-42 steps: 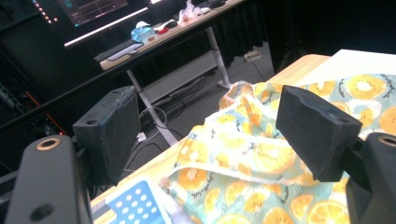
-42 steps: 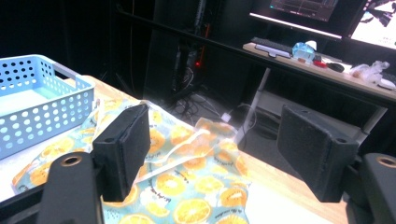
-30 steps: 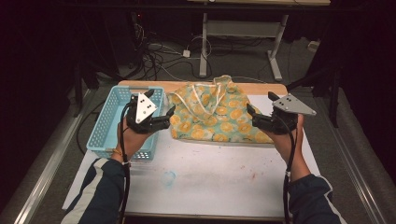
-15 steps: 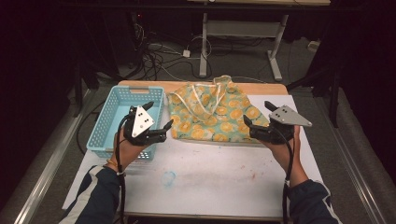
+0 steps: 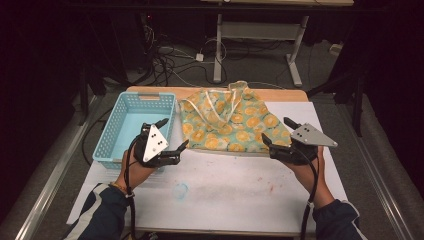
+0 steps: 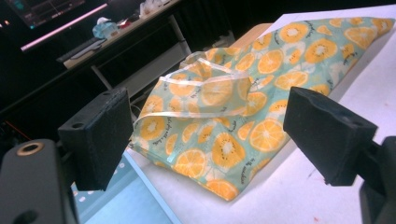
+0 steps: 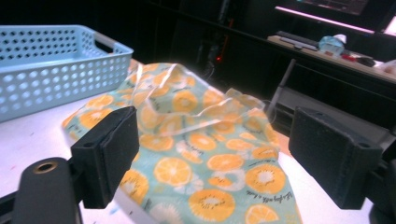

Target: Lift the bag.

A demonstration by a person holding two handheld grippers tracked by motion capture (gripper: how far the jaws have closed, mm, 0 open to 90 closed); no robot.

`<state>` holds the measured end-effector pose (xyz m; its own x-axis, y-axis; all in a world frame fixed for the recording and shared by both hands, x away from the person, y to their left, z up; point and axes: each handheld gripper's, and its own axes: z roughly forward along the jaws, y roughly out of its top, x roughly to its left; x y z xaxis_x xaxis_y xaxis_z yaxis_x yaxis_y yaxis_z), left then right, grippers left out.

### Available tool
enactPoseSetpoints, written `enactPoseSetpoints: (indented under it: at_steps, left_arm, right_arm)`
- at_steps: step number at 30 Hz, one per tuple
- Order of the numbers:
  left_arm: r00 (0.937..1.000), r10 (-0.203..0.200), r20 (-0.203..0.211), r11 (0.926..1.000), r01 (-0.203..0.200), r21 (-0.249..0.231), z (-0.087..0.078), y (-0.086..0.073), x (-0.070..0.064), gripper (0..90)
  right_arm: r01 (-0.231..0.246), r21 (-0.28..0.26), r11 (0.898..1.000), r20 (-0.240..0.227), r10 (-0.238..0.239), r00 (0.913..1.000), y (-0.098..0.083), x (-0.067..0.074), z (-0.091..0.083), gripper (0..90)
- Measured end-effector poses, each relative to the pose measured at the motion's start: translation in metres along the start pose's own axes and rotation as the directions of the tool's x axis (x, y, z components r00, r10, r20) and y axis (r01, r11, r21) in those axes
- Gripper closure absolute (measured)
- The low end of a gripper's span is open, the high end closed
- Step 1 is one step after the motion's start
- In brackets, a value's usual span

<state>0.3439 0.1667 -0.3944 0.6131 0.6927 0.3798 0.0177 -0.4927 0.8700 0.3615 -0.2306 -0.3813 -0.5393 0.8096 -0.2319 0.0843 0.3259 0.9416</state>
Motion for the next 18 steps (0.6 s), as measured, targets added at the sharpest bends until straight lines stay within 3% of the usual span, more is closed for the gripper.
enactPoseSetpoints:
  at_steps: [5,12,15,18]
  left_arm:
    - [0.9996,0.017,0.024,0.9997,-0.018,0.017,-0.005,-0.005,-0.006,15.6]
    - [0.9990,0.039,0.024,0.9988,-0.040,0.029,-0.015,-0.012,-0.012,15.6]
    - [0.9989,0.001,0.046,0.9999,-0.002,0.014,-0.021,-0.014,-0.012,15.6]
    - [0.9982,0.021,0.057,0.9997,-0.022,0.009,-0.024,-0.017,-0.016,15.6]
  right_arm:
    - [0.016,-0.008,1.000,-0.008,-0.016,0.9998,-0.002,0.003,-0.010,16.6]
    - [0.048,-0.006,0.999,-0.008,-0.048,0.9988,-0.006,0.008,-0.023,16.6]
    - [0.048,-0.008,0.999,-0.017,-0.049,0.9987,-0.009,0.009,-0.028,16.6]
    - [0.056,-0.010,0.998,-0.019,-0.056,0.9982,-0.012,0.011,-0.033,16.6]
